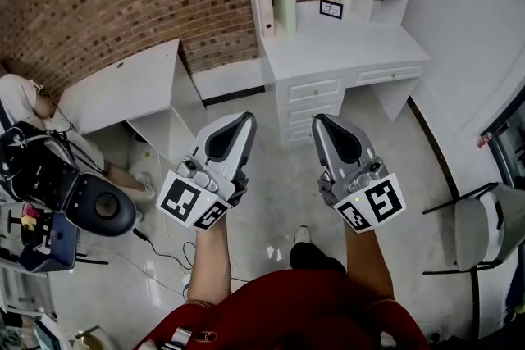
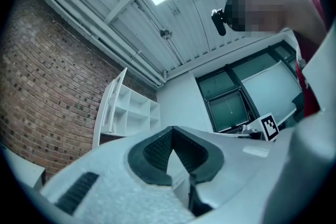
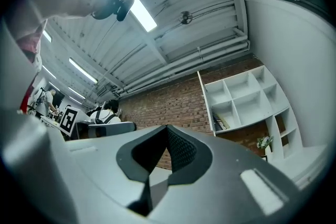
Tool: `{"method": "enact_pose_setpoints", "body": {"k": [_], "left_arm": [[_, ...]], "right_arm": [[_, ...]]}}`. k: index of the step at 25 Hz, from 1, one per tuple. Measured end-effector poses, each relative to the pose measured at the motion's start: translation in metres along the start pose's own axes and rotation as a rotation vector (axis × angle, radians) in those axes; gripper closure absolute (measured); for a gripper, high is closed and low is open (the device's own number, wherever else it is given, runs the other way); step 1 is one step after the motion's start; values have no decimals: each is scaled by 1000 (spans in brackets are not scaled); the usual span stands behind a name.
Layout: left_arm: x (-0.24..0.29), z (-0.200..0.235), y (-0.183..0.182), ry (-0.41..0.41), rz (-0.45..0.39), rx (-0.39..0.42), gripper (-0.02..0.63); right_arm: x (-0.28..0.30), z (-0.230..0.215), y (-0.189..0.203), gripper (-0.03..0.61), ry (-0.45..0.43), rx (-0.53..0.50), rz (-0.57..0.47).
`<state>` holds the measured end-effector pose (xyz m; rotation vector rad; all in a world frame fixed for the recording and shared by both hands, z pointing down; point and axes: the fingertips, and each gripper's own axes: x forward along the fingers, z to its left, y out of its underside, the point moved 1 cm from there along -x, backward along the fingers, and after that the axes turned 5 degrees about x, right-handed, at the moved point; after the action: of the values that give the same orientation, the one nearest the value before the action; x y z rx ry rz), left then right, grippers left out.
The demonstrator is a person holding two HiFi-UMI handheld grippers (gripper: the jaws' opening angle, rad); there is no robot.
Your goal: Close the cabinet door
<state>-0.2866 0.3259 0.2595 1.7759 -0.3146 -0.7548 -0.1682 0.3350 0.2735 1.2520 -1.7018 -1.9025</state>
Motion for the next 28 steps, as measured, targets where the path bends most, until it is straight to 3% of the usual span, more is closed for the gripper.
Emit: {"method": "enact_pose_setpoints", "body": {"k": [11,28], "left_arm": [[119,72,50,-73,10,46,612],[215,175,95,-143,13,55,611]], "right_arm": [[60,-139,19,566,-73,33,-20],[112,-236,50,565,-75,12,30]]}}
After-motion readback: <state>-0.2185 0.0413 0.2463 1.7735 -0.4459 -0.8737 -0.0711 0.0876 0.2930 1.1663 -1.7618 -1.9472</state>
